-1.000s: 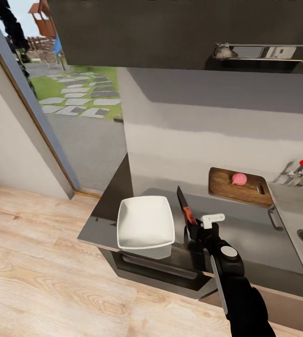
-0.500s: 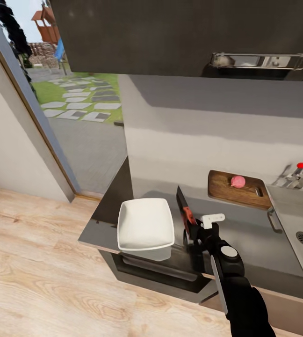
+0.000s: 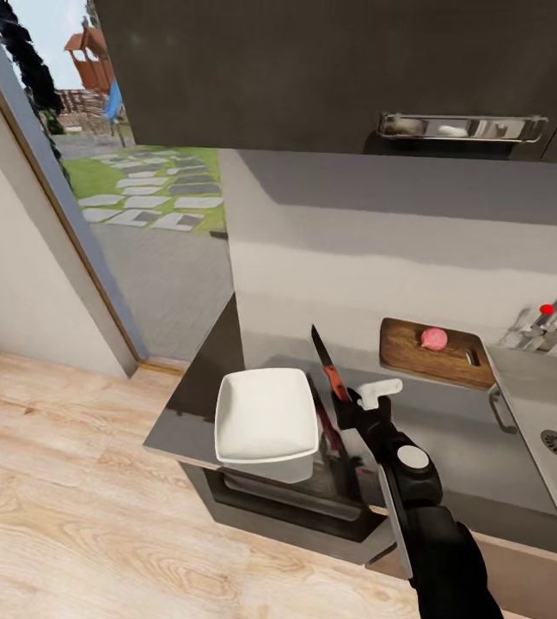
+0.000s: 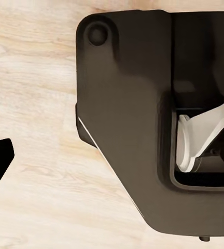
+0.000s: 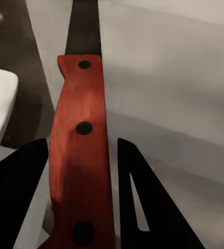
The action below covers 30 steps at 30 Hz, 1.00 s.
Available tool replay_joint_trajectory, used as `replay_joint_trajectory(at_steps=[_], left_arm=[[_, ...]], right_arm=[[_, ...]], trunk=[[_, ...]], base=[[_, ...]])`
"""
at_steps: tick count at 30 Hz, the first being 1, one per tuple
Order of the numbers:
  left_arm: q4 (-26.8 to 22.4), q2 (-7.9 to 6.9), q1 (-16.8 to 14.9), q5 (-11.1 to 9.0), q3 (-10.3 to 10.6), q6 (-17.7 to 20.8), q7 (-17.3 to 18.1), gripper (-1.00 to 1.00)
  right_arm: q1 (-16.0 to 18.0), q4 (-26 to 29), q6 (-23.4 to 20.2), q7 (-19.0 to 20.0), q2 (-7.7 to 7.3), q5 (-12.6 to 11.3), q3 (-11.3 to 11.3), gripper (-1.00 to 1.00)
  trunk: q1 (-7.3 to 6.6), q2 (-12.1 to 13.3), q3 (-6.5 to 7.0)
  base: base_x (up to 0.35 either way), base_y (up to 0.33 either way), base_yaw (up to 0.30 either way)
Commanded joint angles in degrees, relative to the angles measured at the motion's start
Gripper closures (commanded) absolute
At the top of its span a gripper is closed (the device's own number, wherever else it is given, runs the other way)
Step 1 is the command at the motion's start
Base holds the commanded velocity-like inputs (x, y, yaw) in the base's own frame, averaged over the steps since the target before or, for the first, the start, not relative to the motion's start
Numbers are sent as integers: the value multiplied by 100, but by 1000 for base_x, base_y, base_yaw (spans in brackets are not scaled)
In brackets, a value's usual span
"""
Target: In the kitchen, take the Vidalia onion out of the sink, dice it on the chopping board with the paring knife, put the diced onion into the bowl on the countertop, then place both the paring knife and the chopping board into the sink.
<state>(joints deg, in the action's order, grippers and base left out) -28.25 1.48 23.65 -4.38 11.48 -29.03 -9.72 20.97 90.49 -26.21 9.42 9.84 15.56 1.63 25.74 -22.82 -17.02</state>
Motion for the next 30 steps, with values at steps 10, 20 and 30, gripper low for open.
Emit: replay_joint_trajectory(at_steps=[10, 20, 30], left_arm=[[-19, -5, -1, -38, 48, -64, -37, -100], [-13, -5, -1, -42, 48, -59, -39, -100], [10, 9, -1, -45, 48, -51, -39, -100]], right_arm=[[4, 55, 10, 42, -5, 61, -13, 100], [4, 100, 10, 34, -9, 61, -6, 100], [4, 101, 10, 34, -9, 61, -5, 100]], trunk=[[4, -10, 83], [4, -10, 174], [4, -10, 264]], base=[[0, 0, 0], [45, -74, 0], [77, -280, 0]])
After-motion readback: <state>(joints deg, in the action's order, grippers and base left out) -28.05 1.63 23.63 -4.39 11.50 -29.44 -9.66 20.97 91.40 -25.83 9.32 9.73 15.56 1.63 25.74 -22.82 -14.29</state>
